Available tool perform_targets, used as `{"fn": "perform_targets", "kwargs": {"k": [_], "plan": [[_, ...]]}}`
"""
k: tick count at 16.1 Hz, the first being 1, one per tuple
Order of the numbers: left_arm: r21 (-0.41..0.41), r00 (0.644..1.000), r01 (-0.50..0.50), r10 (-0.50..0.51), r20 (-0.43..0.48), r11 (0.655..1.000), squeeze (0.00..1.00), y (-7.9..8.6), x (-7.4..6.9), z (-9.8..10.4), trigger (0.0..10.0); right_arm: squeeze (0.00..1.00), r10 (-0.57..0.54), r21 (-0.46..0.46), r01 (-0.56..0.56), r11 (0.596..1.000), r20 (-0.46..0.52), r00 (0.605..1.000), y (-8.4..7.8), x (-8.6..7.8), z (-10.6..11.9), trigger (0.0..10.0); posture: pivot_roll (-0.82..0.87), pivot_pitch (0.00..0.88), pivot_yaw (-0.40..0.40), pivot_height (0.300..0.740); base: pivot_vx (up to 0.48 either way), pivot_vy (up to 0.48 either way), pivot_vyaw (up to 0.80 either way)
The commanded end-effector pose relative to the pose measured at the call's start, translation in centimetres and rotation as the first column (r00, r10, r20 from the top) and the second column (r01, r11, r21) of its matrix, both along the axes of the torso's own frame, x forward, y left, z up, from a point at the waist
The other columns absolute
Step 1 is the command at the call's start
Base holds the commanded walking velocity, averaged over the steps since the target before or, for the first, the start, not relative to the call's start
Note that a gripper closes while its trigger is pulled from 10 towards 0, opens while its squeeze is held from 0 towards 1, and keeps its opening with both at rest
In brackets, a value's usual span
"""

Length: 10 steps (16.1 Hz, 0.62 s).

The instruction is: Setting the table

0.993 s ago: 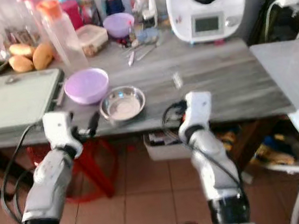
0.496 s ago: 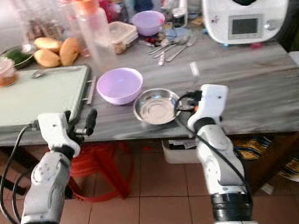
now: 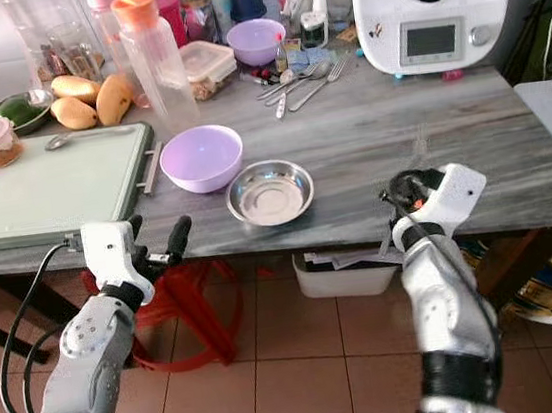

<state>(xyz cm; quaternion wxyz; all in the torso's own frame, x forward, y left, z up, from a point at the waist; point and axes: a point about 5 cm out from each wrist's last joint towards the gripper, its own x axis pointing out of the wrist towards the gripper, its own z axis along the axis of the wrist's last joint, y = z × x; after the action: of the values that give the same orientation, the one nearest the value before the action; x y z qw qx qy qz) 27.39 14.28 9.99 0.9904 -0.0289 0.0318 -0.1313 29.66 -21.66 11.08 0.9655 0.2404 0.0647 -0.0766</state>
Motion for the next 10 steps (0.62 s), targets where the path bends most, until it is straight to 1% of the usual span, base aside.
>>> {"fn": "perform_targets", "kwargs": {"k": [1, 2, 3, 4, 5, 6, 7, 8, 9, 10], "plan": [[0.020, 1.000, -0.001, 0.001, 0.003, 1.000, 0.00, 0.3, -0.1, 0.3, 10.0, 0.00, 0.042, 0.049, -0.043, 0.998, 0.014, 0.999, 0.4, 0.6, 0.3, 10.0, -0.01, 0.014, 0.084, 0.740, 0.000, 0.000, 0.00], [0.021, 1.000, 0.002, -0.002, 0.002, 1.000, 0.00, 0.3, -0.1, 0.4, 10.0, 0.00, 0.063, 0.078, -0.064, 0.995, 0.014, 0.998, 0.4, 0.8, 0.2, 10.0, -0.01, 0.019, 0.089, 0.740, 0.000, 0.000, 0.00], [0.028, 1.000, 0.009, -0.008, -0.003, 1.000, 0.00, 0.3, -0.2, 0.4, 10.0, 0.00, 0.120, 0.106, -0.121, 0.987, 0.011, 0.993, 0.6, 1.2, 0.1, 10.0, 0.00, 0.024, 0.095, 0.740, 0.000, 0.000, 0.00], [0.033, 1.000, 0.010, -0.010, -0.007, 0.999, 0.00, 0.4, -0.3, 0.4, 10.0, 0.00, 0.156, 0.114, -0.156, 0.981, 0.002, 0.988, 0.8, 1.4, 0.0, 10.0, 0.00, 0.026, 0.097, 0.740, 0.000, 0.000, 0.00], [0.040, 1.000, 0.013, -0.013, -0.011, 0.999, 0.00, 0.4, -0.3, 0.4, 10.0, 0.00, 0.206, 0.123, -0.204, 0.971, -0.003, 0.979, 1.1, 1.6, -0.2, 10.0, 0.00, 0.030, 0.098, 0.740, 0.000, 0.000, 0.00], [0.048, 1.000, 0.014, -0.013, -0.017, 0.999, 0.00, 0.6, -0.5, 0.4, 10.0, 0.00, 0.287, 0.129, -0.285, 0.950, 0.000, 0.958, 1.7, 1.8, -0.2, 10.0, 0.01, 0.036, 0.098, 0.740, 0.000, 0.000, 0.00], [0.049, 1.000, 0.014, -0.013, -0.017, 0.999, 0.00, 0.6, -0.5, 0.4, 10.0, 0.00, 0.296, 0.133, -0.294, 0.947, 0.001, 0.955, 1.8, 1.8, -0.2, 10.0, 0.01, 0.037, 0.098, 0.740, 0.000, 0.000, 0.00], [0.056, 1.000, 0.010, -0.008, -0.023, 0.998, 0.00, 0.7, -0.6, 0.4, 10.0, 0.00, 0.344, 0.154, -0.340, 0.928, 0.004, 0.939, 2.1, 1.7, -0.2, 10.0, 0.02, 0.044, 0.095, 0.740, 0.000, 0.000, 0.00], [0.061, 1.000, 0.007, -0.005, -0.028, 0.998, 0.00, 0.8, -0.7, 0.3, 10.0, 0.00, 0.361, 0.163, -0.356, 0.920, 0.003, 0.933, 2.2, 1.7, -0.2, 10.0, 0.02, 0.044, 0.095, 0.740, 0.000, 0.000, 0.00], [0.063, 0.999, 0.007, -0.005, -0.033, 0.998, 0.00, 0.8, -0.8, 0.3, 10.0, 0.00, 0.382, 0.166, -0.376, 0.912, -0.005, 0.924, 1.9, 1.5, -0.4, 10.0, 0.02, 0.050, 0.095, 0.740, 0.000, 0.000, 0.00]]}}
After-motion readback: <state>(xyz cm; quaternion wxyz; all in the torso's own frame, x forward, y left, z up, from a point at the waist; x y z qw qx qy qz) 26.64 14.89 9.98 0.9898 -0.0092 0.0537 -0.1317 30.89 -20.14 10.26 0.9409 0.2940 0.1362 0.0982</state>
